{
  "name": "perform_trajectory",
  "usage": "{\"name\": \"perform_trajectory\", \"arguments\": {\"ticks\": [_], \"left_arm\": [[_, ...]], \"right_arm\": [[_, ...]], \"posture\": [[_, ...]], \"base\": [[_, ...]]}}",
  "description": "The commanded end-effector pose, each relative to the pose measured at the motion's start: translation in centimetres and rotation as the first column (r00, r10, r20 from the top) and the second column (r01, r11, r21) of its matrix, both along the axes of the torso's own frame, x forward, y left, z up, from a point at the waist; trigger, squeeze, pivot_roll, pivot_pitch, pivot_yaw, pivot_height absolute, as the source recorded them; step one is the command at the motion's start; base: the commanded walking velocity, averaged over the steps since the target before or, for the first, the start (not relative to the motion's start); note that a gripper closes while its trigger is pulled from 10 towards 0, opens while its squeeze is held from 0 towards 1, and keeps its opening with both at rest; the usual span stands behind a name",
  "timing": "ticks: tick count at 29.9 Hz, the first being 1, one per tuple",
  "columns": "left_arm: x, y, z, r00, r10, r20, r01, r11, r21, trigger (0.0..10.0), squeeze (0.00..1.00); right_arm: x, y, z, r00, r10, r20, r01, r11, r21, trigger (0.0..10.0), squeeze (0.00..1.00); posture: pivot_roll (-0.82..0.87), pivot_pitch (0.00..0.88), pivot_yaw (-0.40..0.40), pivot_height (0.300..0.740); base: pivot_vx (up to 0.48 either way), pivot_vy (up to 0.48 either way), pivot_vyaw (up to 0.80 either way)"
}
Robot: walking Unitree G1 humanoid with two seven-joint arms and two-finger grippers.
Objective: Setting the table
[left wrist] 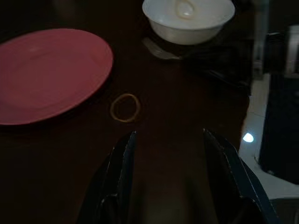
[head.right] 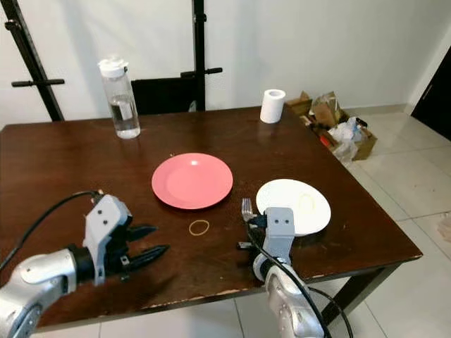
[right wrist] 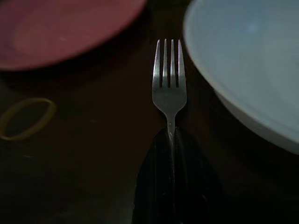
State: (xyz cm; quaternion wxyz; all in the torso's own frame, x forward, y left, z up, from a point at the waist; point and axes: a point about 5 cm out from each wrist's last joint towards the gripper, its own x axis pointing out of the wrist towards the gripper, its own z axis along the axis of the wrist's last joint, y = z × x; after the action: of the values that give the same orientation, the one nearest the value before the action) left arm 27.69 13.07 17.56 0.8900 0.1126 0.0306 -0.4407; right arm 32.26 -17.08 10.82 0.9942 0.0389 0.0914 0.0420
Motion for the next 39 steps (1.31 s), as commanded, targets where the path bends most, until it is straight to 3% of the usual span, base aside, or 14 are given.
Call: {"name": "perform_trajectory", "arguments": {"ticks": [1, 5, 6, 7, 8, 9, 15, 17, 18, 19, 24, 27, 31, 39], "left_arm": [[-0.3, -0.1, -0.1, 1.000, 0.000, -0.010, 0.000, 1.000, 0.003, 10.0, 0.00], [-0.4, -0.1, 0.0, 1.000, 0.004, -0.008, -0.004, 1.000, 0.001, 10.0, 0.00], [-0.5, -0.2, 0.0, 1.000, 0.009, -0.009, -0.009, 1.000, 0.001, 10.0, 0.00], [-0.5, -0.2, 0.0, 1.000, 0.009, -0.009, -0.009, 1.000, 0.001, 10.0, 0.00], [-0.5, -0.2, 0.0, 1.000, 0.009, -0.009, -0.009, 1.000, 0.001, 10.0, 0.00], [-0.5, -0.3, -0.1, 1.000, 0.015, -0.012, -0.015, 1.000, 0.002, 10.0, 0.00], [-0.6, -0.5, -0.3, 1.000, 0.019, -0.017, -0.019, 1.000, 0.001, 10.0, 0.00], [-0.6, -0.6, -0.3, 1.000, 0.020, -0.016, -0.020, 1.000, 0.000, 10.0, 0.00], [-0.6, -0.6, -0.3, 1.000, 0.020, -0.016, -0.020, 1.000, 0.000, 10.0, 0.00], [-0.6, -0.6, -0.3, 1.000, 0.023, -0.015, -0.023, 1.000, -0.002, 10.0, 0.00], [0.2, -0.7, -0.5, 0.993, 0.118, 0.000, -0.118, 0.993, -0.028, 10.0, 0.00], [1.5, -0.6, -0.6, 0.956, 0.295, 0.013, -0.293, 0.953, -0.074, 10.0, 0.00], [2.7, -0.4, -0.7, 0.894, 0.447, 0.018, -0.442, 0.890, -0.111, 10.0, 0.00], [3.6, -0.5, -0.7, 0.815, 0.576, 0.067, -0.563, 0.814, -0.142, 10.0, 0.00]], "right_arm": [[0.1, -0.2, -1.1, 0.999, -0.015, -0.036, 0.015, 1.000, -0.027, 10.0, 0.00], [0.4, -0.3, -1.1, 0.999, -0.029, -0.024, 0.029, 0.999, -0.014, 10.0, 0.00], [0.5, -0.3, -1.1, 0.999, -0.031, -0.018, 0.031, 0.999, -0.022, 10.0, 0.42], [0.5, -0.3, -1.1, 0.999, -0.031, -0.018, 0.031, 0.999, -0.022, 10.0, 0.65], [0.5, -0.3, -1.1, 0.999, -0.031, -0.018, 0.031, 0.999, -0.022, 10.0, 0.65], [0.7, -0.3, -0.7, 0.999, -0.033, 0.002, 0.034, 0.999, -0.006, 10.0, 1.00], [0.7, -0.4, 0.4, 0.998, -0.027, 0.062, 0.026, 0.999, 0.022, 10.0, 1.00], [0.4, -0.4, 1.6, 0.993, -0.014, 0.118, 0.009, 0.999, 0.041, 10.0, 0.44], [0.4, -0.4, 1.6, 0.993, -0.014, 0.118, 0.009, 0.999, 0.041, 10.0, 0.44], [0.2, -0.4, 2.3, 0.989, -0.005, 0.144, -0.002, 0.999, 0.049, 10.0, 0.00], [-2.5, 0.3, 5.3, 0.957, 0.099, 0.273, -0.128, 0.988, 0.088, 10.0, 0.00], [-4.2, 0.9, 6.8, 0.919, 0.123, 0.374, -0.157, 0.986, 0.062, 10.0, 0.00], [-4.2, 0.5, 7.1, 0.913, 0.047, 0.406, -0.075, 0.996, 0.054, 10.0, 0.00], [-3.5, 0.1, 7.0, 0.918, -0.036, 0.395, -0.010, 0.993, 0.114, 10.0, 0.00]], "posture": [[0.08, 0.118, 0.072, 0.740], [0.09, 0.118, 0.072, 0.740], [0.09, 0.118, 0.072, 0.740], [0.09, 0.118, 0.072, 0.740], [0.09, 0.118, 0.072, 0.740], [0.09, 0.117, 0.073, 0.740], [0.09, 0.117, 0.073, 0.740], [0.08, 0.114, 0.071, 0.740], [0.08, 0.114, 0.071, 0.740], [0.08, 0.113, 0.071, 0.740], [0.07, 0.108, 0.073, 0.740], [0.05, 0.099, 0.076, 0.740], [0.04, 0.089, 0.080, 0.740], [0.04, 0.066, 0.078, 0.740]], "base": [[0.000, 0.000, 0.00], [0.000, 0.000, 0.00], [0.000, 0.000, 0.00], [0.000, 0.000, 0.00], [0.000, 0.000, 0.00], [0.000, 0.000, 0.00], [0.000, 0.000, 0.00], [0.000, 0.000, 0.00], [0.000, 0.000, 0.00], [0.000, 0.000, 0.00], [0.000, 0.000, 0.00], [0.000, 0.000, 0.00], [0.000, 0.000, 0.00], [0.000, 0.000, 0.00]]}}
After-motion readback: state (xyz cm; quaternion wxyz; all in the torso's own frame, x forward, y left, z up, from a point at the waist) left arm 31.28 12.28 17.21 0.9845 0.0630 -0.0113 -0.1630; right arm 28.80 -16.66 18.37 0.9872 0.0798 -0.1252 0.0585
